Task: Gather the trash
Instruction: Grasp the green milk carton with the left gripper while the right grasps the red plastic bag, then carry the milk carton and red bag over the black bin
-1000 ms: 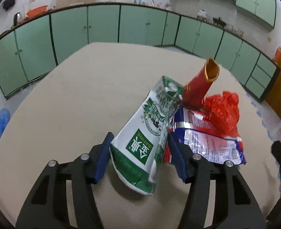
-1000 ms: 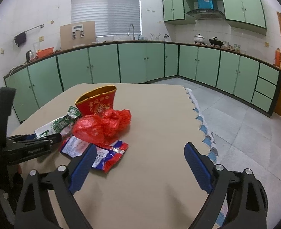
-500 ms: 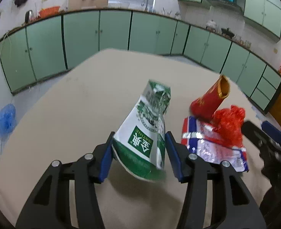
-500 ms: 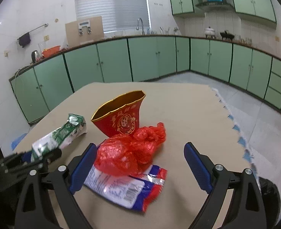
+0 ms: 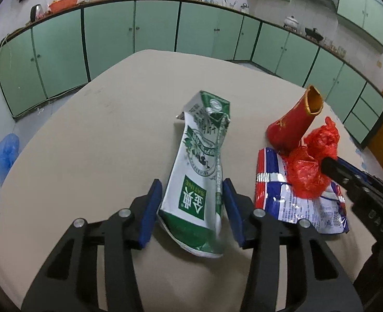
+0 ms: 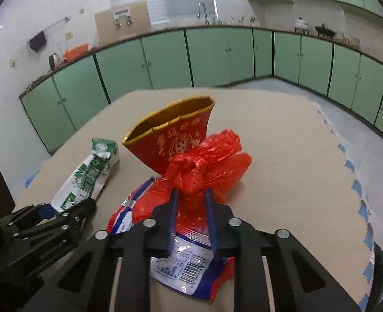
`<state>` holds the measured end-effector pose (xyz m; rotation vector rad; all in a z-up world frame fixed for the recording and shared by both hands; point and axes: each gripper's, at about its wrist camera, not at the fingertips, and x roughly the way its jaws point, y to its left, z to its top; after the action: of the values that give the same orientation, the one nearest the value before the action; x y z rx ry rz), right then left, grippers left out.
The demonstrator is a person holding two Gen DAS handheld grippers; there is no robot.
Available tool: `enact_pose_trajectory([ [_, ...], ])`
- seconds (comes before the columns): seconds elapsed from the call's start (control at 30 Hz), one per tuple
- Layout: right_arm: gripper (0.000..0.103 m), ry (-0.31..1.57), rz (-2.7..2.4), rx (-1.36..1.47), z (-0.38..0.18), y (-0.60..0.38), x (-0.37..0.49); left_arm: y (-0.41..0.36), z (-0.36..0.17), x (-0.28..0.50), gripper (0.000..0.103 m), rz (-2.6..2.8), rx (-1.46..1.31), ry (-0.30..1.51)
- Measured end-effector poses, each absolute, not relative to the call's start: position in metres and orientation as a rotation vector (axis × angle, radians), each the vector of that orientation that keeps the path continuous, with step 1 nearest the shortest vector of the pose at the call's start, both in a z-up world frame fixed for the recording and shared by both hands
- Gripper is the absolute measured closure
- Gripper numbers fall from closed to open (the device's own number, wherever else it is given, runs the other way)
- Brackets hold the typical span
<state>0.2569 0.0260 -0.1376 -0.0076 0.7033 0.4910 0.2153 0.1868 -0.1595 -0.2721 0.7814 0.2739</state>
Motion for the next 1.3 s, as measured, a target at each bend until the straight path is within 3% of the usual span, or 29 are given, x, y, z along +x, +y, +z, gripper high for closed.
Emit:
enact_pose_trajectory([
  [0.67, 0.087, 0.557, 0.513, 0.061, -0.079, -0.033, 0.196, 0.128, -0.114, 0.167, 0.059, 0.166, -0.227, 0.642],
  [1.3, 0.091, 0.483, 0.377, 0.081, -0.054, -0.112, 0.159, 0.017, -0.086, 0.171, 0.059, -0.075, -0.147, 0.592],
])
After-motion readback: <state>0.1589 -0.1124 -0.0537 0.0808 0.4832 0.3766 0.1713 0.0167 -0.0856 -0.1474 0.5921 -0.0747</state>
